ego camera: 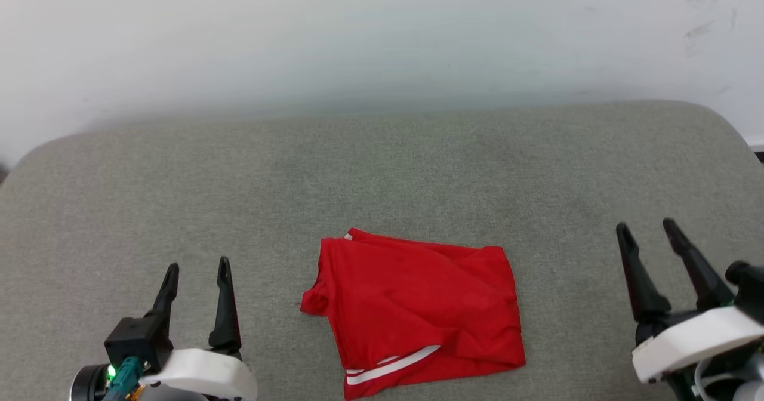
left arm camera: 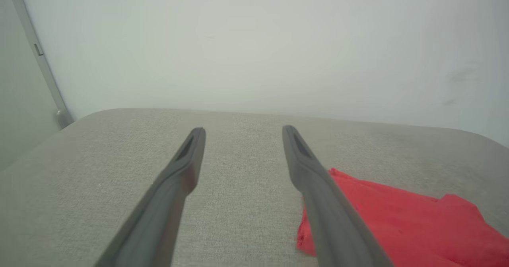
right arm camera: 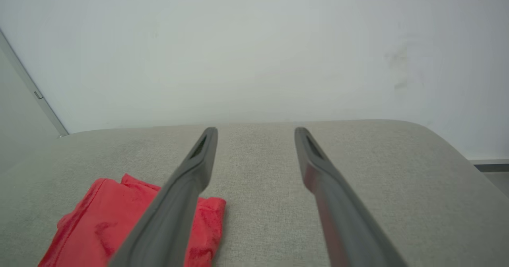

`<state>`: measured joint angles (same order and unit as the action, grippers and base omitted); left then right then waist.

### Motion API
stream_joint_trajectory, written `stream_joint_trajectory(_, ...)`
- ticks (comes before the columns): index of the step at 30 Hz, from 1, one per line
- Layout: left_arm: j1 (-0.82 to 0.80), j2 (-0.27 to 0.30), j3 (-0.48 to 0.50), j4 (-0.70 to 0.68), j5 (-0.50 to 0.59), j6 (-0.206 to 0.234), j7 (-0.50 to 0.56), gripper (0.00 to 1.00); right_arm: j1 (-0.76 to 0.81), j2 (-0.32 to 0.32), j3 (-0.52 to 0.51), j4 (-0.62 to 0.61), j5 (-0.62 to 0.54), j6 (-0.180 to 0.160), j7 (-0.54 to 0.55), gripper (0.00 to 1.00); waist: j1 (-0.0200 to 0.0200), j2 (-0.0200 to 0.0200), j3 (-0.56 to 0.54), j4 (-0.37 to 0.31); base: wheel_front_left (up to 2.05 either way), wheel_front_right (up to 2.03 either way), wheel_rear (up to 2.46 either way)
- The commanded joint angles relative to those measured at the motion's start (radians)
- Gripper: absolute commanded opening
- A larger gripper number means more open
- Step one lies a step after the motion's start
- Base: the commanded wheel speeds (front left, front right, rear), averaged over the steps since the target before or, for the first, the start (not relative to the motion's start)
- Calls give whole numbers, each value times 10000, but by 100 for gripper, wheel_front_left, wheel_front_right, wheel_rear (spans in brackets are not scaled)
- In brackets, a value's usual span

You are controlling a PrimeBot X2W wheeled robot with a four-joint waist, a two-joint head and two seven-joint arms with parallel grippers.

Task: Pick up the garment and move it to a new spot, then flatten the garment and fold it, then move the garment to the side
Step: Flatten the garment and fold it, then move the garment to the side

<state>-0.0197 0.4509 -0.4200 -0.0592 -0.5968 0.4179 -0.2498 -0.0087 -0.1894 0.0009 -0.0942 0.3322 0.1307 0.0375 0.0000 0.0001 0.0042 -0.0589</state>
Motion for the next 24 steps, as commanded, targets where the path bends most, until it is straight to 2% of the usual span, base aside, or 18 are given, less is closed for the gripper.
stream_joint_trajectory(1, 135, 21, 32, 25, 12, -6, -55, 100, 200, 76, -10, -150, -72, 0, 27, 100, 0, -1, -62, 41, 0, 0, 0)
stream_joint_trajectory(18, 175, -154, -44, 435, 48, -297, -114, 100, 744, 332, -243, -704, -437, -2, 573, 100, 0, -1, -194, 10, 0, 0, 0)
stream_joint_trajectory(21, 114, -185, -40, 451, 51, -335, -120, 100, 764, 357, -427, -611, -384, -2, 702, 100, 0, -1, -196, 31, 0, 0, 0)
stream_joint_trajectory(24, -16, -276, -4, 463, 88, -377, -134, 100, 795, 480, -1366, 71, 114, -2, 1665, 100, 0, -1, -167, 126, 0, 0, 0)
